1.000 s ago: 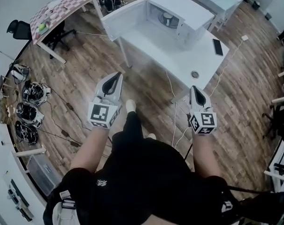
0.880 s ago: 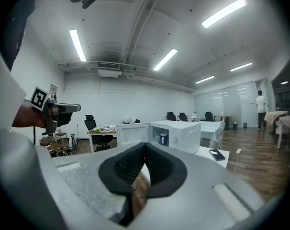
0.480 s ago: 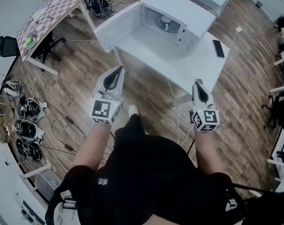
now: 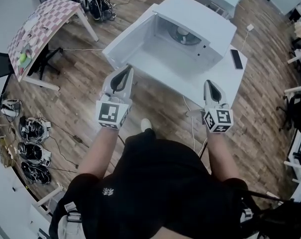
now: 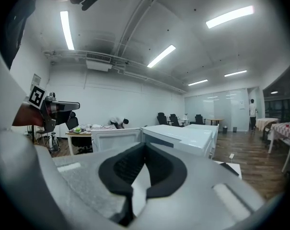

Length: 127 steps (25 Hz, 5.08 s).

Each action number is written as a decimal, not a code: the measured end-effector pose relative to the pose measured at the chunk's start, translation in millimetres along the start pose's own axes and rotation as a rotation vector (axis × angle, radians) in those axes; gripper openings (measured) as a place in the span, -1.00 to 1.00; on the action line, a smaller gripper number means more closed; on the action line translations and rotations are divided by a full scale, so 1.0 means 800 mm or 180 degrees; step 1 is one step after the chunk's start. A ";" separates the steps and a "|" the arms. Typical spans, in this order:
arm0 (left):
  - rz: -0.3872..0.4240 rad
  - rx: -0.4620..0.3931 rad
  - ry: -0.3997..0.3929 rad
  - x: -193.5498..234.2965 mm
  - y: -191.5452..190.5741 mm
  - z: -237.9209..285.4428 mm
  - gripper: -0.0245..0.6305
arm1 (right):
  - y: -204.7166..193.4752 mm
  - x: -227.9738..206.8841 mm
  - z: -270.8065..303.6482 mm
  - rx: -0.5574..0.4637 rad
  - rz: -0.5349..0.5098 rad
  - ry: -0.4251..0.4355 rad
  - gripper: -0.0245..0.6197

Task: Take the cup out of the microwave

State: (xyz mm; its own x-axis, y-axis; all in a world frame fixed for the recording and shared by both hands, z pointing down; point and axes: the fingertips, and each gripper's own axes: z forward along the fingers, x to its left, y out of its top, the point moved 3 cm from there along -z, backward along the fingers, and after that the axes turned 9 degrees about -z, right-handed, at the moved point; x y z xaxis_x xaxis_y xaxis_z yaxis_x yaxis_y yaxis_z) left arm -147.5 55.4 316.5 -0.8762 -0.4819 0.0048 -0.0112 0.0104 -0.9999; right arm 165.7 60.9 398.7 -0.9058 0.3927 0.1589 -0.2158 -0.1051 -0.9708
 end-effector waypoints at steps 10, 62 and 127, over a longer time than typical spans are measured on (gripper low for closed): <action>-0.0019 -0.0130 -0.0439 0.059 0.000 0.072 -0.91 | 0.027 0.016 0.097 -0.0029 -0.0075 -0.0328 -0.92; -0.0396 0.0611 -0.0816 0.127 -0.231 0.434 -0.91 | -0.202 -0.101 0.535 0.0385 0.0163 -0.0395 0.24; -0.0121 0.0298 -0.0485 0.097 -0.110 0.305 -0.91 | -0.092 -0.059 0.381 0.0378 0.0151 0.0090 0.28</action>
State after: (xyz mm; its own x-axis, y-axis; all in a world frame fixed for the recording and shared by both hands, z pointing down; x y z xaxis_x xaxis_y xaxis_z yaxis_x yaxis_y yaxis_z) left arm -97.2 -196.4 401.6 -0.7928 -0.6076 0.0475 0.0083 -0.0887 -0.9960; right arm 113.7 -228.2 517.6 -0.9057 0.4102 0.1066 -0.2163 -0.2310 -0.9486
